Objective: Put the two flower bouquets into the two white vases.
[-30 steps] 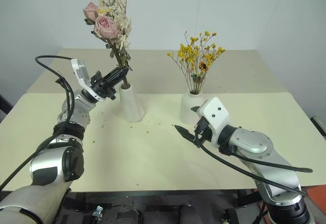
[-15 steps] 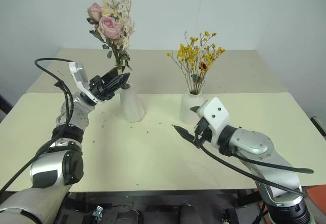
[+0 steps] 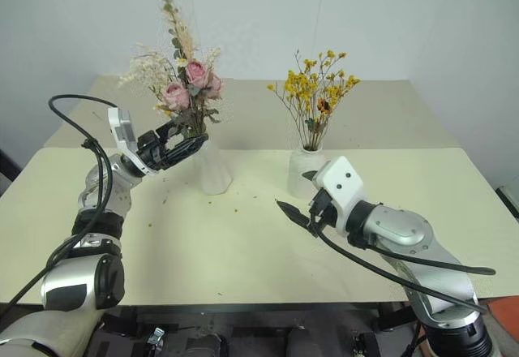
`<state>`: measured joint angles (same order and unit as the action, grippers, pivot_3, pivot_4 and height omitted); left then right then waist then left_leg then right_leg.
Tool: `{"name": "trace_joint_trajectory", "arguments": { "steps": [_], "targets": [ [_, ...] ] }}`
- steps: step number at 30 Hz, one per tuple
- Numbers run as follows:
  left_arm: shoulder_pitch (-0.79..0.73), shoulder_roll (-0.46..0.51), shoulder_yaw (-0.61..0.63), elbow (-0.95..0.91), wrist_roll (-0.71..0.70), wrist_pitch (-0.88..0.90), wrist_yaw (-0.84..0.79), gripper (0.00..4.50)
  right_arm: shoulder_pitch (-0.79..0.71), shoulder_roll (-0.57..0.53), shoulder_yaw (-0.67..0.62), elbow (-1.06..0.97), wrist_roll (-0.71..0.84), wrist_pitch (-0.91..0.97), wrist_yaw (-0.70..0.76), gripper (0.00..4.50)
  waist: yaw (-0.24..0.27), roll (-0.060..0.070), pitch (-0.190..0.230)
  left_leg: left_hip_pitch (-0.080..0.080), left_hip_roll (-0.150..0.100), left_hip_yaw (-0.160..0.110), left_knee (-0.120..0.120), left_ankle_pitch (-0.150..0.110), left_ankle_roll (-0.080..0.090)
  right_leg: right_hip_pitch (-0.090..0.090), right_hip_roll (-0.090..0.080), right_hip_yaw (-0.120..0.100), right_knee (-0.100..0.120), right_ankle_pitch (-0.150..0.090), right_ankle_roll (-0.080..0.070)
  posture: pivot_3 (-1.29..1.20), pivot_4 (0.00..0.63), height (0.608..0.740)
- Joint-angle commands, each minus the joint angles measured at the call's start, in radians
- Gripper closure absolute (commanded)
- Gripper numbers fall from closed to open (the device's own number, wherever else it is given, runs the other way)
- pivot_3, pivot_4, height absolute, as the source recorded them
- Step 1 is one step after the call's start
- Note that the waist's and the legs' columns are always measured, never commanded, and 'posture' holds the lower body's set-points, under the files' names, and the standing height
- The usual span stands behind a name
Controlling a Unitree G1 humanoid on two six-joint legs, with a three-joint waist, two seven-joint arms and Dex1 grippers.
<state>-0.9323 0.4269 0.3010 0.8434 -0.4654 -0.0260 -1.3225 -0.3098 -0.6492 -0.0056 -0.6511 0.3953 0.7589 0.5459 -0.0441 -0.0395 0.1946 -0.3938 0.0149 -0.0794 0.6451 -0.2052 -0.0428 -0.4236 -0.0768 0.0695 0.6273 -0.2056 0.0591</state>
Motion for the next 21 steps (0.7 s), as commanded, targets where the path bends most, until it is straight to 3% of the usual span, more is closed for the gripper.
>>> {"name": "trace_joint_trajectory", "arguments": {
  "steps": [1,6,10,13,21],
  "targets": [
    [0.012,0.044,0.007,-0.058,0.003,-0.012,0.023,0.02,-0.016,0.002,-0.004,-0.014,-0.009,-0.037,0.0,0.0,-0.002,0.0,0.0,0.0,0.0,0.0,0.0,0.0,0.0,0.0,0.0,0.0,0.0,0.0,0.0,0.0,0.15,0.74],
    [0.11,0.097,0.033,-0.196,-0.027,-0.007,0.048,0.02,-0.008,-0.006,-0.02,-0.023,-0.004,-0.033,0.001,0.0,-0.004,0.0,0.0,0.001,0.0,0.0,0.0,0.0,0.0,0.0,0.0,0.0,0.0,0.0,0.0,0.0,0.15,0.74],
    [0.249,0.156,0.086,-0.447,-0.138,0.137,0.061,0.02,0.011,-0.028,-0.047,-0.033,0.001,-0.028,0.01,0.0,-0.002,0.0,0.0,0.001,0.001,0.0,0.0,0.0,0.0,0.0,0.0,0.0,0.0,0.0,-0.001,0.0,0.15,0.74],
    [0.377,0.22,0.09,-0.598,-0.135,0.163,0.062,0.02,0.032,-0.047,-0.083,-0.042,0.019,-0.024,0.023,0.0,-0.001,0.0,0.0,0.001,0.001,0.0,0.0,0.0,0.0,0.0,0.0,0.0,0.0,0.002,-0.003,0.0,0.15,0.74],
    [0.625,0.387,0.152,-0.797,-0.145,0.213,0.063,0.02,0.244,-0.149,-0.32,-0.032,0.07,-0.048,0.13,0.0,0.012,0.0,0.0,0.002,0.001,0.001,-0.001,0.0,0.0,0.001,0.0,0.0,-0.001,-0.002,0.001,0.0,0.15,0.74]
  ]
}}
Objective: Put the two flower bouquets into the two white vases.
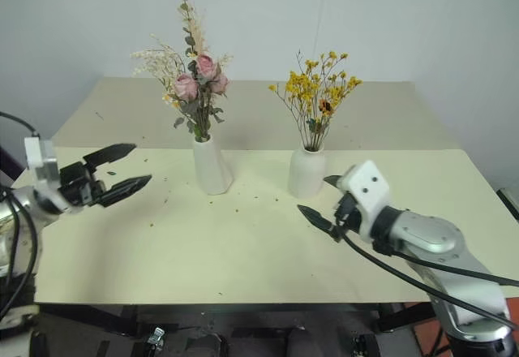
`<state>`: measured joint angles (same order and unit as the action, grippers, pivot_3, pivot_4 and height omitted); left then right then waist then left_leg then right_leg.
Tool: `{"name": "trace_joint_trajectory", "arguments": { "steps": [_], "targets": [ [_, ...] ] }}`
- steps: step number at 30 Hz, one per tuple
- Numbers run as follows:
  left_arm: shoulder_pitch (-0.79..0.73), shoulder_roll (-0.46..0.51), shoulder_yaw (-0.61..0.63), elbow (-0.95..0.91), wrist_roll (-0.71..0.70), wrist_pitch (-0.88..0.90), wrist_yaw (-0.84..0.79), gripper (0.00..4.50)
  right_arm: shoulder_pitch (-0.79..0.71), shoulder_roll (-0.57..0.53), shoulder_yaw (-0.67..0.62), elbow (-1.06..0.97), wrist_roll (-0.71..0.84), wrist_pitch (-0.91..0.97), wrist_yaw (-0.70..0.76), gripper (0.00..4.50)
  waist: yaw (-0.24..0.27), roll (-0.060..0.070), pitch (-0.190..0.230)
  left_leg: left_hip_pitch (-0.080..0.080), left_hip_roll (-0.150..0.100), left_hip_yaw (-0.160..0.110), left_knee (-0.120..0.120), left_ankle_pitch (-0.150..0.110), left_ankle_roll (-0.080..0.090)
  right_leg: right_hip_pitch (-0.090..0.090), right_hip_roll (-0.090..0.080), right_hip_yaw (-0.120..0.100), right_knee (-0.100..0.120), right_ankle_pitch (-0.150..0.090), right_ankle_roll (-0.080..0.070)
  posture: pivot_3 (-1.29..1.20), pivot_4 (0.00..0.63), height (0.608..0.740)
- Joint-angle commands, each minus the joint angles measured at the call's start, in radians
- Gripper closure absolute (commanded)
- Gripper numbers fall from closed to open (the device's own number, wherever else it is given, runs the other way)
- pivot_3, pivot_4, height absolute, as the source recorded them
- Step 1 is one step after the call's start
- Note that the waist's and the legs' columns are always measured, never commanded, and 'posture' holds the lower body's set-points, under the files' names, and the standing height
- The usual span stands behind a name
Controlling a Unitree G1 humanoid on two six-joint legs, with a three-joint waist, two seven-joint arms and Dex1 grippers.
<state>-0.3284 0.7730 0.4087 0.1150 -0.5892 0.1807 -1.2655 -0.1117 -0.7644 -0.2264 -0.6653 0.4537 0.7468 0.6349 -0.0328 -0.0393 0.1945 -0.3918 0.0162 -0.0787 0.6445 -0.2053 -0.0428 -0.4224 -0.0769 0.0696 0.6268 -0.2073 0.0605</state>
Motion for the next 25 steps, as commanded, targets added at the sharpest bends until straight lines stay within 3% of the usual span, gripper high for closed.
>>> {"name": "trace_joint_trajectory", "arguments": {
  "steps": [1,10,16,25],
  "targets": [
    [0.035,0.048,0.049,-0.076,-0.018,0.004,0.013,0.02,0.069,-0.047,-0.135,-0.013,0.018,-0.04,0.058,0.0,0.001,0.0,0.0,0.0,0.0,0.0,0.0,0.0,0.0,0.0,0.0,0.0,0.0,0.0,0.0,0.0,0.15,0.74],
    [0.044,0.084,0.04,-0.133,-0.032,0.022,0.019,0.02,0.199,-0.196,-0.466,0.051,0.089,-0.048,0.276,0.0,0.001,0.0,0.0,0.001,0.001,0.001,0.0,0.0,0.0,0.001,0.0,0.0,0.0,-0.001,0.0,0.0,0.15,0.74],
    [-0.025,0.151,0.035,-0.058,-0.013,0.0,-0.017,0.02,0.33,-0.235,-0.688,0.142,0.037,-0.117,0.415,0.0,0.001,0.0,0.0,0.001,0.001,0.002,0.0,0.0,0.0,0.001,0.0,0.0,-0.001,-0.001,0.0,0.0,0.15,0.74],
    [-0.038,0.147,0.01,-0.064,-0.04,0.031,-0.028,0.02,0.363,-0.188,-0.705,0.087,0.046,-0.123,0.375,0.0,-0.011,0.0,0.0,0.001,0.001,0.002,0.0,0.0,0.0,0.001,0.0,0.001,-0.001,-0.001,0.0,0.0,0.15,0.74]
  ]
}}
